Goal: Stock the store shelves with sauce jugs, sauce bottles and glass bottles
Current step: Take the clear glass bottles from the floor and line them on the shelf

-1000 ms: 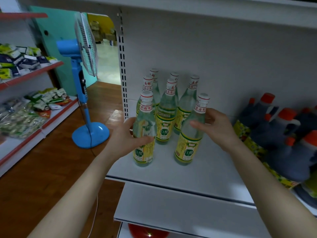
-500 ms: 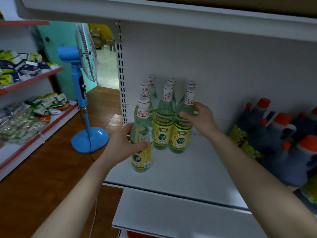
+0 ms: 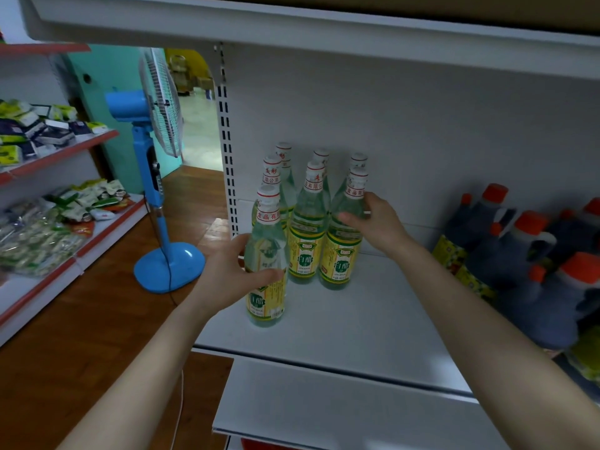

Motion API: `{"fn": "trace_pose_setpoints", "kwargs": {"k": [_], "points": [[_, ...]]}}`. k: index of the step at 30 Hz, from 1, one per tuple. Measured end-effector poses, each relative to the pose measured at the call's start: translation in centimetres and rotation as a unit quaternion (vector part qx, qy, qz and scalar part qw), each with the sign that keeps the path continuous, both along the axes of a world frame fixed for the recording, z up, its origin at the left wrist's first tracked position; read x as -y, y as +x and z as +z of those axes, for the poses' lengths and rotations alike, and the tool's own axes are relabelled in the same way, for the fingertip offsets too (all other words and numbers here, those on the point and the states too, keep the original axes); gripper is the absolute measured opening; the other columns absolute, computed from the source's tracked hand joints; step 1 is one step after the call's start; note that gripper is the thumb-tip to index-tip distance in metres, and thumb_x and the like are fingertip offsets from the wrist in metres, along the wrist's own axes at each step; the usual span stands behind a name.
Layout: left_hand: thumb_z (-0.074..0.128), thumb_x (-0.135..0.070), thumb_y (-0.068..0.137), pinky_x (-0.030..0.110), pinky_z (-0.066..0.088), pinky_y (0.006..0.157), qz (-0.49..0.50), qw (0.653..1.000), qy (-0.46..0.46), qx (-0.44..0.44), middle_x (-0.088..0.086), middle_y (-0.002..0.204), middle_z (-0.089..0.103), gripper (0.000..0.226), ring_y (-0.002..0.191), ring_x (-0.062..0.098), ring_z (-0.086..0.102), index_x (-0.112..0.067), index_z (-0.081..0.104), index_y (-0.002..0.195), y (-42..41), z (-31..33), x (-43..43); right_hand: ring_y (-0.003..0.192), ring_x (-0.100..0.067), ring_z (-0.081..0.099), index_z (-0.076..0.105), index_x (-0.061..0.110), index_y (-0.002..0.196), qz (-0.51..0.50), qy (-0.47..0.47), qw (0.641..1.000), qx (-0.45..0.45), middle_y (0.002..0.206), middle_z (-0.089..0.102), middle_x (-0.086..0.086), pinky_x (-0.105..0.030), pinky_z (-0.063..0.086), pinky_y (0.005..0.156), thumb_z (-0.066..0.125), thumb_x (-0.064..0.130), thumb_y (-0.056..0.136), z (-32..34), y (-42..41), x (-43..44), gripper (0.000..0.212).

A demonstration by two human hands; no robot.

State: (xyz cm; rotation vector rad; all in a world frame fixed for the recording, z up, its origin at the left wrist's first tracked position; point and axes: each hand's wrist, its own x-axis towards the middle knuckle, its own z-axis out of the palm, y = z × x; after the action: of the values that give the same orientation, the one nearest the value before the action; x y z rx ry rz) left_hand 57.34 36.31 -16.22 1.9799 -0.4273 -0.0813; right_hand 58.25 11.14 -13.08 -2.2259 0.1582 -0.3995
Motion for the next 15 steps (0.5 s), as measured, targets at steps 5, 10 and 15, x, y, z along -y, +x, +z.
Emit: {"fn": "trace_pose_setpoints", "kwargs": {"k": [5, 10, 15], "points": [[0.077, -0.02, 0.072, 0.004, 0.042, 0.053, -0.003, 1.0, 0.002, -0.005, -0.022, 0.092, 0.055, 0.05, 0.08, -0.004, 0.053, -0.027, 0.048, 0.112, 0.0, 0.0, 0.1, 0.115, -0.027, 0.054, 0.047, 0.005, 0.125, 0.003, -0.002, 1.0, -0.004, 0.127, 0.056, -0.011, -0.033, 0.043, 0.094, 0.065, 0.019, 0.084, 0.0, -0.1, -0.2, 0.047], [0.077, -0.045, 0.065, 0.01, 0.042, 0.066, -0.025, 0.999, 0.019, -0.026, -0.018, 0.105, 0.057, 0.081, 0.094, 0.0, 0.055, -0.023, 0.039, 0.134, 0.4, 0.6, -0.1, 0.12, -0.02, 0.049, 0.036, 0.007, 0.136, -0.019, 0.056, 0.998, -0.015, 0.13, 0.051, -0.006, -0.031, 0.041, 0.098, 0.066, 0.028, 0.083, -0.4, -0.7, -0.1, 0.063], [0.073, -0.055, 0.065, 0.012, 0.037, 0.068, 0.084, 0.993, -0.02, 0.077, -0.011, 0.109, 0.053, 0.075, 0.1, 0.006, 0.05, -0.021, 0.046, 0.126, 0.3, 2.8, 1.1, 0.133, -0.023, 0.039, 0.032, 0.002, 0.14, -0.146, 0.108, 0.983, 0.006, 0.145, 0.038, -0.015, -0.026, 0.029, 0.104, 0.056, 0.032, 0.09, -5.4, -4.0, -0.8, 0.063]]}}
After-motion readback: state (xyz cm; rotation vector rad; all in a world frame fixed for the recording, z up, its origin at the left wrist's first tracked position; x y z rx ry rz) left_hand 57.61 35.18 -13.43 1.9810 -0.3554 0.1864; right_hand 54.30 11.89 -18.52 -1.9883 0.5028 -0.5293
